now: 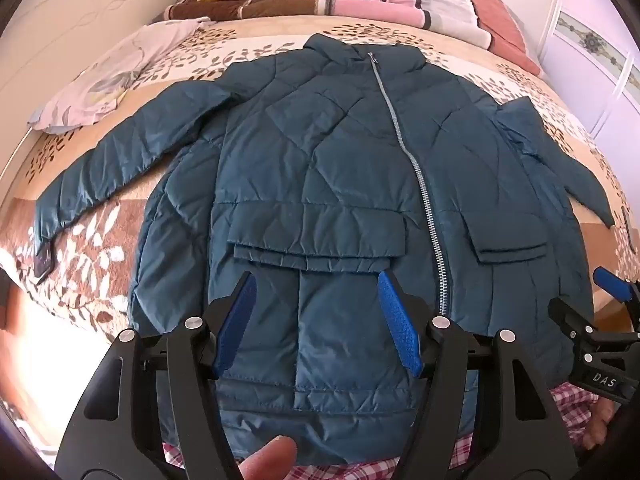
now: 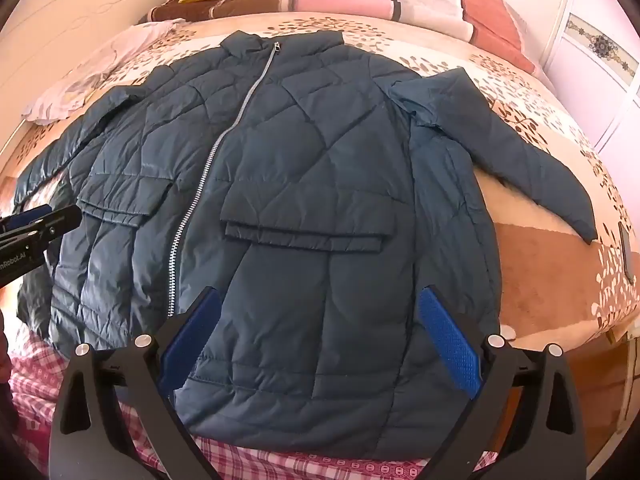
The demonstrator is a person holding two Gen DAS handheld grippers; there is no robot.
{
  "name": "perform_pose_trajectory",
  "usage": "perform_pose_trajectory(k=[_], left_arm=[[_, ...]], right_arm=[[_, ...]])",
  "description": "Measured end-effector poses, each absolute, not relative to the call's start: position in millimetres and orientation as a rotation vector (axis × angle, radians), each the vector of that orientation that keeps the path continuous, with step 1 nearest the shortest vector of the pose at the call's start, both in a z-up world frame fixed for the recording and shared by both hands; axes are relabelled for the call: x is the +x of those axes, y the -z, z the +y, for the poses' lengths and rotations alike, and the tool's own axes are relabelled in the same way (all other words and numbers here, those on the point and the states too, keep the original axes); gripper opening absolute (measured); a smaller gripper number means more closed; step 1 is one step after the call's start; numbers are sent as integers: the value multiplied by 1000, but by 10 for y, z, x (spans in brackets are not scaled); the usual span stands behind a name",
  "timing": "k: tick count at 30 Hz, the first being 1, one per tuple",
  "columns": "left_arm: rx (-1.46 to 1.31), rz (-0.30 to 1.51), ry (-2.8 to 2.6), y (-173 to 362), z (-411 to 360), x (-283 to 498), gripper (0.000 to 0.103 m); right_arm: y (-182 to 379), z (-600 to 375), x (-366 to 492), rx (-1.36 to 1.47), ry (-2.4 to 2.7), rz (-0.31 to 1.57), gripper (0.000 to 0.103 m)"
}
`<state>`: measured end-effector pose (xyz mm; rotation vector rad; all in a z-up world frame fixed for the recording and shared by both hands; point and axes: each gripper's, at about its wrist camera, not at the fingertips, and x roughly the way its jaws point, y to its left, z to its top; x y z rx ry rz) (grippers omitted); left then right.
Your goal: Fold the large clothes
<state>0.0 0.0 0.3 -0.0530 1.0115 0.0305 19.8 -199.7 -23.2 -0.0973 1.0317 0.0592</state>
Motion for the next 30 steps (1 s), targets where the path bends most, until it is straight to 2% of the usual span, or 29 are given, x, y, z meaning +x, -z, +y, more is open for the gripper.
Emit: perform_pose_trajectory(k=[15, 17, 30], left_arm=[[-44, 1021, -53, 0, 7, 12, 66], [-44, 1024, -57, 30, 35, -27, 71], [-41, 1015, -66, 9, 53, -38, 72]], right_arm=[[242, -1962, 162, -92, -79, 1029, 96], [260, -1937, 168, -92, -82, 1029, 96], [238, -2006, 148, -69, -94, 1040, 96]])
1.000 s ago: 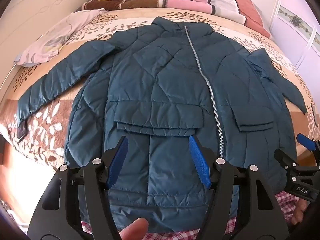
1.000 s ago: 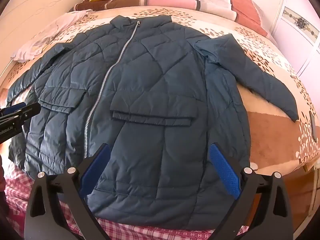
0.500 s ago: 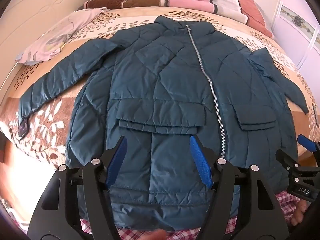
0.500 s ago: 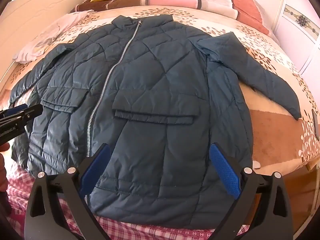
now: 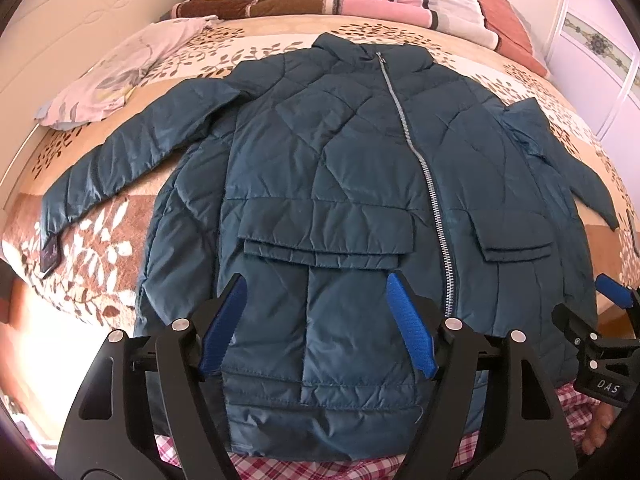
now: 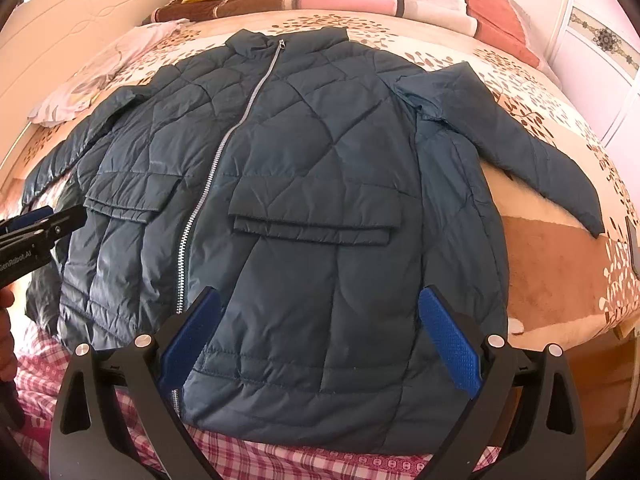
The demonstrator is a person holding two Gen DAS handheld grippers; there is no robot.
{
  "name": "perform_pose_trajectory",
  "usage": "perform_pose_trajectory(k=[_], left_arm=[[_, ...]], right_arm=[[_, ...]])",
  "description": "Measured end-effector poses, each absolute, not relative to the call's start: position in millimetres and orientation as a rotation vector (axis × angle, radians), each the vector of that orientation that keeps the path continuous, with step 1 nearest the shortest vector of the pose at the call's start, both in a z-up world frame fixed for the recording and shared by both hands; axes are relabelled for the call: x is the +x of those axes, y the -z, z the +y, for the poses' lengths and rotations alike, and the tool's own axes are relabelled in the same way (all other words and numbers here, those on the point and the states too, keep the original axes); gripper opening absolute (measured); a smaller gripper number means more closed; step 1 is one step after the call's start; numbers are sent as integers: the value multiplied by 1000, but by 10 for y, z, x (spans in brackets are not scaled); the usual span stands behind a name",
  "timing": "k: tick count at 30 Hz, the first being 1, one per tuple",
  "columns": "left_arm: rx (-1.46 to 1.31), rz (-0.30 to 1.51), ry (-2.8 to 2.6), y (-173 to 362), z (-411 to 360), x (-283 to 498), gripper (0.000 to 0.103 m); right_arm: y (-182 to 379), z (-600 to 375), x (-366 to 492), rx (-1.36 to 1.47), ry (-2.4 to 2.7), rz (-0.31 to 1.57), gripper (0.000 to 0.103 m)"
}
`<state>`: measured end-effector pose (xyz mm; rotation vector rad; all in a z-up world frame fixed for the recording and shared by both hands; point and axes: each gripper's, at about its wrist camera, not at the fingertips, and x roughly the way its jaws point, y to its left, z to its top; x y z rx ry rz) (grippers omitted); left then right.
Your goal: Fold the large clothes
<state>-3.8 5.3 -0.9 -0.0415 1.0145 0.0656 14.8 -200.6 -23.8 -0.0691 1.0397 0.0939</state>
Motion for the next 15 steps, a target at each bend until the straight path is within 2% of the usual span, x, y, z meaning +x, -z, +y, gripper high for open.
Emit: perform_pose_trajectory(k=[15], left_arm=[[-41, 1020, -69, 19, 66, -53, 74]], right_arm=[[264, -2043, 152, -43, -102, 1057, 96]])
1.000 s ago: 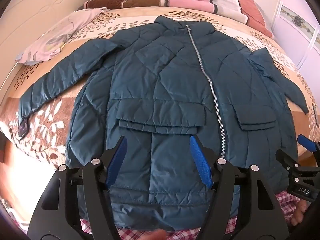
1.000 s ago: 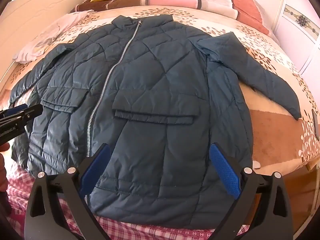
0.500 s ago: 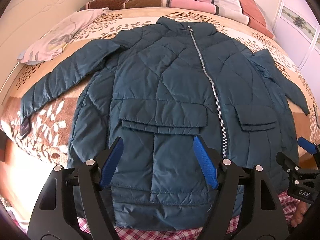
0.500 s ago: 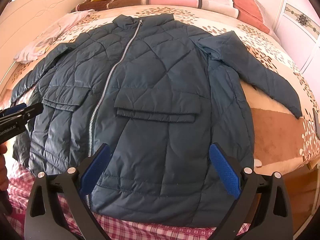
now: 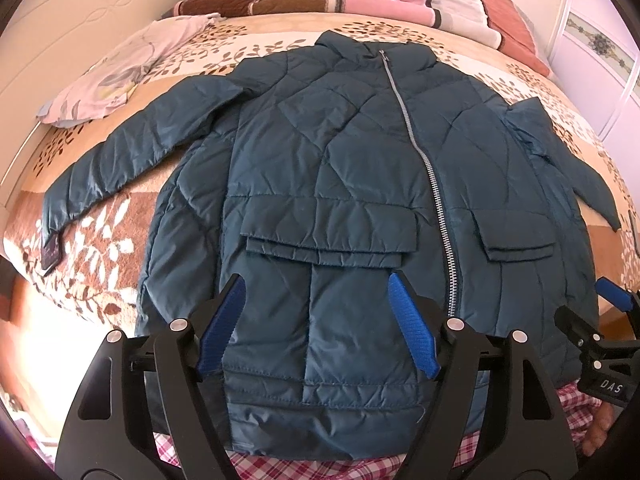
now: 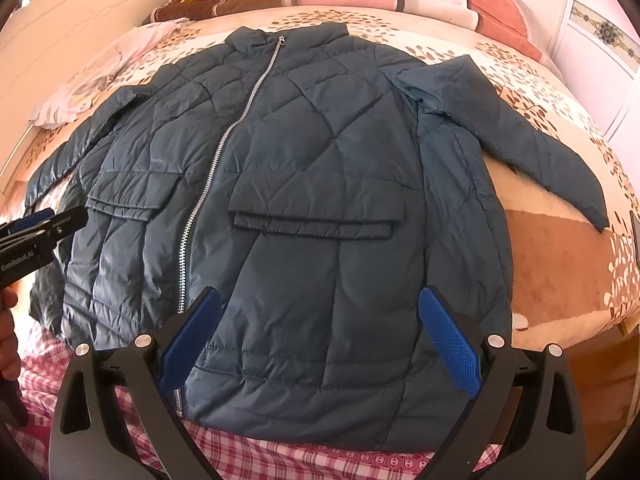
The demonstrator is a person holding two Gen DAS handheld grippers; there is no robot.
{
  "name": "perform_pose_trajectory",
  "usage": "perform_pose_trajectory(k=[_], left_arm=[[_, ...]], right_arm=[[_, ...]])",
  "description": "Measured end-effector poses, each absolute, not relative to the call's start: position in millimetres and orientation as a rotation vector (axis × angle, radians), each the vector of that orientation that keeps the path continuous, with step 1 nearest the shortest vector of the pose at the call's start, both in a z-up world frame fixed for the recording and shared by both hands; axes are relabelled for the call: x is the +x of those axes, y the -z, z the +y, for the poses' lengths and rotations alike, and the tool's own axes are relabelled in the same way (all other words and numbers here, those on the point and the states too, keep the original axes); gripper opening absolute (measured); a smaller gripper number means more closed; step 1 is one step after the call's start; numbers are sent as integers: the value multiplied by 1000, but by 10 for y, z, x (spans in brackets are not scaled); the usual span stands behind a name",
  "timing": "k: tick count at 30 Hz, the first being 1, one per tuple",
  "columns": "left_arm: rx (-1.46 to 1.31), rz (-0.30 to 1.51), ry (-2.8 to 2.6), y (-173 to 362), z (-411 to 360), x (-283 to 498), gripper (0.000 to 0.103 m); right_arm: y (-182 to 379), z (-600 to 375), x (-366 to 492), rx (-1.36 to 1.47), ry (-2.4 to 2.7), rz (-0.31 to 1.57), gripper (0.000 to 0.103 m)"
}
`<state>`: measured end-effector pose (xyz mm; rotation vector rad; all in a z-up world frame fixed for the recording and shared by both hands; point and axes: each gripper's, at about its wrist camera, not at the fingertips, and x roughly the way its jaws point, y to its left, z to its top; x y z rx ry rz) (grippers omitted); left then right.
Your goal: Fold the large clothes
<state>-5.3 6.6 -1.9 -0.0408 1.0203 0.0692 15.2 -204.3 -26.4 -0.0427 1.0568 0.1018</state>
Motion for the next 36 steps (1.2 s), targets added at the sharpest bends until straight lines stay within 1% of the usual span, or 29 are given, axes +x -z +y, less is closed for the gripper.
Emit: perform_pose_trajectory(k=[23, 36], left_arm=[[-41, 1064, -76, 145, 66, 26, 74], [-38, 1067, -76, 160, 69, 21, 74]], right_arm=[[393, -2121, 233, 2, -106, 1096, 95], [385, -2205, 243, 45, -103, 1092, 91]])
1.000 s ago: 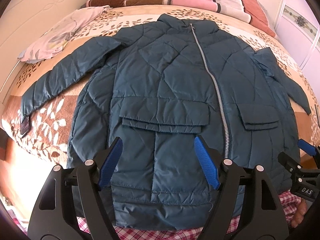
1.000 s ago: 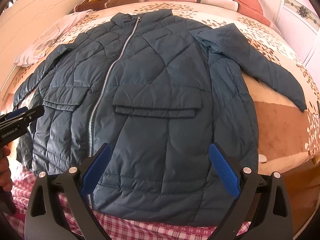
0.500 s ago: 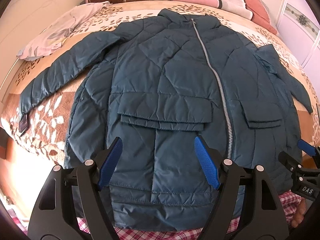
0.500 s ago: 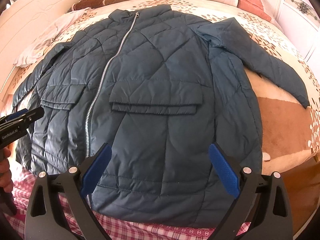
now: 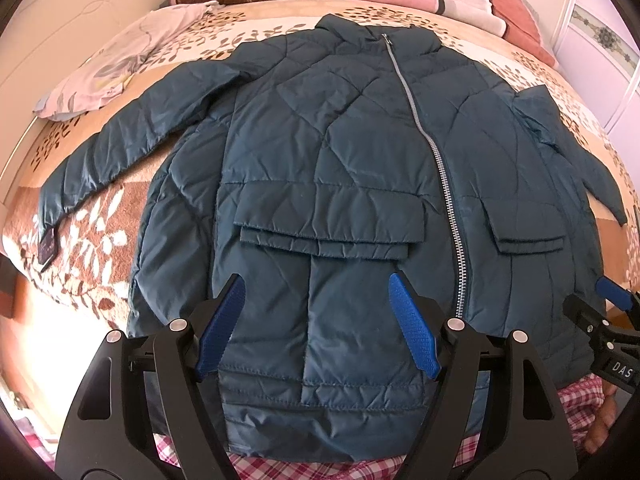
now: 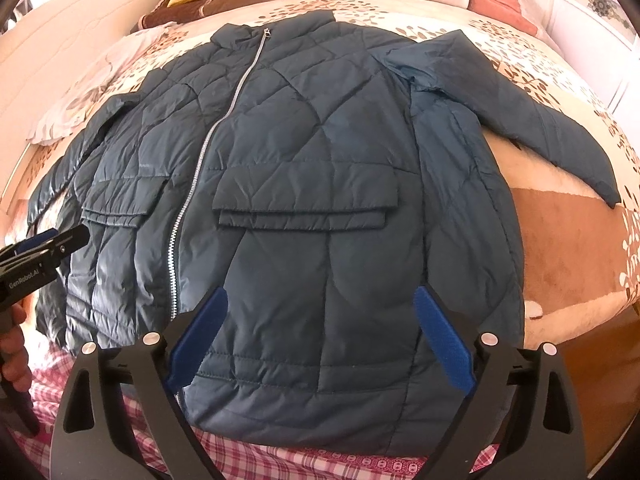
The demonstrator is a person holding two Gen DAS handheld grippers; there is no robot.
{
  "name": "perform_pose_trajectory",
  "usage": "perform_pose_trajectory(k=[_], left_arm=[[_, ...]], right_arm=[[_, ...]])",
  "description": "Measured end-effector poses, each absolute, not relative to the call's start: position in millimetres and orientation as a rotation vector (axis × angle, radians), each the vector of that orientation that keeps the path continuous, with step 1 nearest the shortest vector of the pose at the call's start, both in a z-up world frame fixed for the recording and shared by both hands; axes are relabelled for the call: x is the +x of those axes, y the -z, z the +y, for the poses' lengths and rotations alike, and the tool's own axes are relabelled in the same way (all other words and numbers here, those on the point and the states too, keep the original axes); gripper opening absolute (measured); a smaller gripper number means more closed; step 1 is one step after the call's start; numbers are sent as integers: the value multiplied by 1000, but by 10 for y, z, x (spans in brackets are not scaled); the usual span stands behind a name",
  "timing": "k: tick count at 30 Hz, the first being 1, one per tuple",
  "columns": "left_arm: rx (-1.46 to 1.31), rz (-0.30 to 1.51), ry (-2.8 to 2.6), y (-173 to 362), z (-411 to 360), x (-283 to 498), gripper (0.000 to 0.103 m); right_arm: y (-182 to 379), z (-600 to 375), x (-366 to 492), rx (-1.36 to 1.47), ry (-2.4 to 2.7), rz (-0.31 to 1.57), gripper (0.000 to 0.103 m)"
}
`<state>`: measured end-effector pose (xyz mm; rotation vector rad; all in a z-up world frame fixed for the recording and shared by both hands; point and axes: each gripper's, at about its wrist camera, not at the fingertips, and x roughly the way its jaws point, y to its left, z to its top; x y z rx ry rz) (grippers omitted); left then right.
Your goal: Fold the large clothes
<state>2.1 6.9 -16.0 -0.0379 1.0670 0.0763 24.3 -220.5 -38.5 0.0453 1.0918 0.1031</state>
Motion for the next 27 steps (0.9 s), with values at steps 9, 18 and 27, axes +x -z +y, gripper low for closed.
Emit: perform_pose_trajectory(k=[9, 18, 27], left_arm=[[-34, 1075, -78, 189, 61, 17, 74], [-28, 1092, -78, 198, 45, 42, 74], [-23, 1097, -80, 201, 32, 64, 75]], right_arm=[[405, -2243, 249, 66, -104, 1098, 86], [398, -2308, 260, 86, -96, 1093, 86], [402, -2352, 272, 101, -91, 1092, 86]])
